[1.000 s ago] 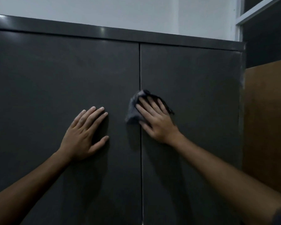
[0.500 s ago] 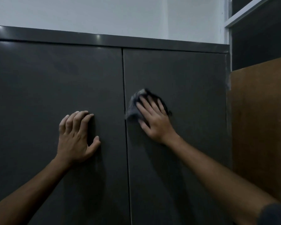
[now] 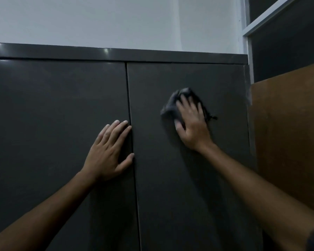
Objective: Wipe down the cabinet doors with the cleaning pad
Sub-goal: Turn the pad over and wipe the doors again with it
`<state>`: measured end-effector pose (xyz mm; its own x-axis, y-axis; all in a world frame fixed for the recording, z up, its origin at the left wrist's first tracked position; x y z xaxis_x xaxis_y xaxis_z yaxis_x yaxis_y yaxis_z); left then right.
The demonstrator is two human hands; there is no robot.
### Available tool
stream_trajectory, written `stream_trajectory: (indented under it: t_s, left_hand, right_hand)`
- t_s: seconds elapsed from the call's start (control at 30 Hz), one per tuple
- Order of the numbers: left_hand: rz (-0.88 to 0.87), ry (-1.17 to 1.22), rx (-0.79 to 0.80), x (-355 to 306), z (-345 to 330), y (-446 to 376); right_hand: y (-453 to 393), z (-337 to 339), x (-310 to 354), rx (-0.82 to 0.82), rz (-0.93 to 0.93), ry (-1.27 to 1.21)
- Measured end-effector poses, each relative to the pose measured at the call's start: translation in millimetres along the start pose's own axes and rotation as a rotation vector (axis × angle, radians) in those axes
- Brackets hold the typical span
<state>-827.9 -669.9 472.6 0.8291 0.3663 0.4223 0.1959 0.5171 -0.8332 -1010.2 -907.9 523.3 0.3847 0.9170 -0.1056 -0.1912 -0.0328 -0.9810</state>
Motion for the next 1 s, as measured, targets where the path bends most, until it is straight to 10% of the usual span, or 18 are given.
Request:
stream_trajectory:
  t_s: [0.07, 0.33, 0.6, 0.83, 1.0]
  left_hand:
    - [-0.010, -0.029, -0.008, 3, -4, 1]
    - [-0.019, -0.092, -0.045, 3, -11, 3]
    - [-0.026, -0.103, -0.040, 2, -6, 3]
    - [-0.014, -0.126, -0.031, -1, -5, 3]
    - [-0.025, -0.132, -0.039, 2, -5, 4]
  right_hand:
    - [35, 7, -38, 0.033, 0.076, 0.035]
    - [-94, 51, -128, -0.201, -0.820, -0.027]
    - [-53, 13, -33, -0.013, -0.028, -0.027]
    - [-12, 51, -158, -0.109, -0.837, -0.032]
    - [-125, 56, -153, -0.105, -0.736, -0.049]
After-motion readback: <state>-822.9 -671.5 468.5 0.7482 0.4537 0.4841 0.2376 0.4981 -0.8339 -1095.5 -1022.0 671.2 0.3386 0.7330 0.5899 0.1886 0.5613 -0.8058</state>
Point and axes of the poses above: each hand's wrist, its own y-axis away from the middle knuckle, its own z-axis out of the back of the hand, x = y × z, the point moved 4 cm from there along -y, towards the middle knuckle, and after that the axes turned 2 degrees about y, right-handed, at the moved point
